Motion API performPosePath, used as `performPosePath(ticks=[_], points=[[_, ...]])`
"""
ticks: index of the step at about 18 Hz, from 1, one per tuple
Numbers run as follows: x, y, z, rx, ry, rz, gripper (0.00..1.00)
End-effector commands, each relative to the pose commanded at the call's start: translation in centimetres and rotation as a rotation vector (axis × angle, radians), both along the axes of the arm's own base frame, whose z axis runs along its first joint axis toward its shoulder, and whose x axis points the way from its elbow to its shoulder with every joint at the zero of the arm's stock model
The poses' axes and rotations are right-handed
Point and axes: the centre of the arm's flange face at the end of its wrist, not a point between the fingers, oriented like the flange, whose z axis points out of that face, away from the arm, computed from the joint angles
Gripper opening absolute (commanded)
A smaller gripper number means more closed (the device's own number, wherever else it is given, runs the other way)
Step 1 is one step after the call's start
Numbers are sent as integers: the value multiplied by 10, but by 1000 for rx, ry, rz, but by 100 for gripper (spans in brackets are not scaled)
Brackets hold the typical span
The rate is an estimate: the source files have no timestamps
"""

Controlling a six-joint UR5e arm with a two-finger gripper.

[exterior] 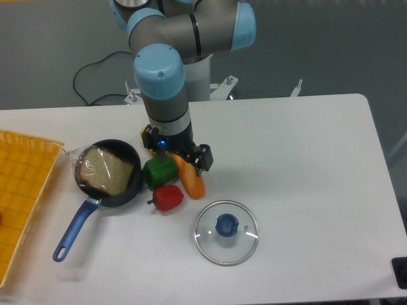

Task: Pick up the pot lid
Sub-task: 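Move the gripper away from the peppers toward the glass lid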

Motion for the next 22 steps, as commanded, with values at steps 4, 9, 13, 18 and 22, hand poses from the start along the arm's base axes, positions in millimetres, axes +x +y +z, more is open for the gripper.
performPosePath(ticks=[4, 9, 13, 18, 22], points=[[-1, 2, 3, 6, 0, 10, 100], [-8, 8, -19, -9, -29, 163, 100], [-12, 9, -17, 4, -30, 182, 100], [-21, 19, -11, 86, -10, 335, 100], [-23, 27, -20, 119, 21, 322, 100]])
